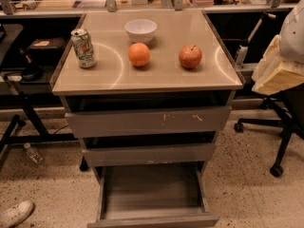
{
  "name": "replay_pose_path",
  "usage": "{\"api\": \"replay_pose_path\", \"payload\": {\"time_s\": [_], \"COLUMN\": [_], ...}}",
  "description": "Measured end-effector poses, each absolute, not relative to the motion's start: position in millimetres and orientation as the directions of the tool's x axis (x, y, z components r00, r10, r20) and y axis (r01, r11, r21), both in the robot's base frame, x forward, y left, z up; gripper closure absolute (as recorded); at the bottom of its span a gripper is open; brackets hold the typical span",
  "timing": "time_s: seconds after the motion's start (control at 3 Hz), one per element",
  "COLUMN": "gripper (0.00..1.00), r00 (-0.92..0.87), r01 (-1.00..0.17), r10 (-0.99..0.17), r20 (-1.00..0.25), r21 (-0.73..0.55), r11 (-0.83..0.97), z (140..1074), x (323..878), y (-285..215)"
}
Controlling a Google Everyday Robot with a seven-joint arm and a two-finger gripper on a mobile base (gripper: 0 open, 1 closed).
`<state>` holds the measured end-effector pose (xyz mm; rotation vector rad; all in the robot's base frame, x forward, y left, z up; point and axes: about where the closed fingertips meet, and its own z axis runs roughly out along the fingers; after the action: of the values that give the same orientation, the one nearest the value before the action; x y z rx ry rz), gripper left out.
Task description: Close bottom drawer
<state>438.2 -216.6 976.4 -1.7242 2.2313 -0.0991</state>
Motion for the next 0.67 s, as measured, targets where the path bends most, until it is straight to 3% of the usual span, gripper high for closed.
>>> {"api": "replay_pose_path", "payload": {"time_s": [0.33,0.67], "gripper": [0.89,1.0], "r00": [-0.221,-0.221], "r01": [-0.931,-0.931], "r10": [-0.953,-0.953], "r20": [-0.207,-0.207], "r21": [-0.246,-0.247], "r11": [0.27,0.27], "z": [976.4,976.4], "x": [438.2,438.2], "y": [-216.6,-216.6]}}
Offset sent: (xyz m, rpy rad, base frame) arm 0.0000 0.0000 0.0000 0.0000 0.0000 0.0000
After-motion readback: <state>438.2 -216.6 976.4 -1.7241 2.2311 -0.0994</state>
